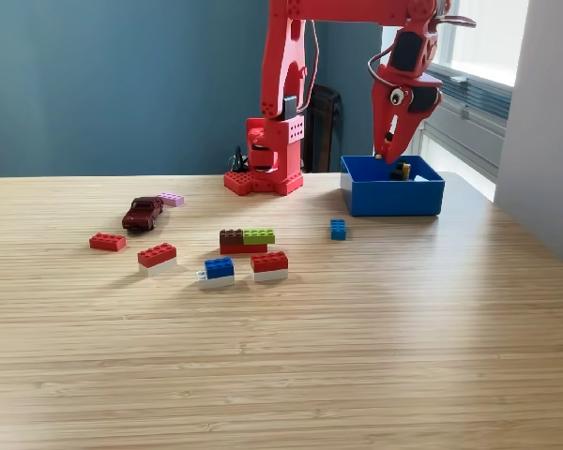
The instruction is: Grasp a lego block and put it in the bin.
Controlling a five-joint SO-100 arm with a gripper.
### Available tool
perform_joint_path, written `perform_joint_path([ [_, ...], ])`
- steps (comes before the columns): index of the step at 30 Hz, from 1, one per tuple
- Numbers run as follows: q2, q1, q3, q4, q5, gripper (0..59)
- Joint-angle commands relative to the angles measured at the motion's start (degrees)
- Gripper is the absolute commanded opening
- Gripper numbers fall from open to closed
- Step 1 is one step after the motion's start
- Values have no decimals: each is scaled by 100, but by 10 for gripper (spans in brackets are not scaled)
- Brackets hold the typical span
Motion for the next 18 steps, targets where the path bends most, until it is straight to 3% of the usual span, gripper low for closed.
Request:
perform_joint_path([
  [1,202,-791,-369,202,-202,0],
  [13,202,-1248,-360,255,-1310,2],
  [15,202,-1248,-334,255,-1564,68],
  [18,202,-1248,-246,272,-1925,227],
])
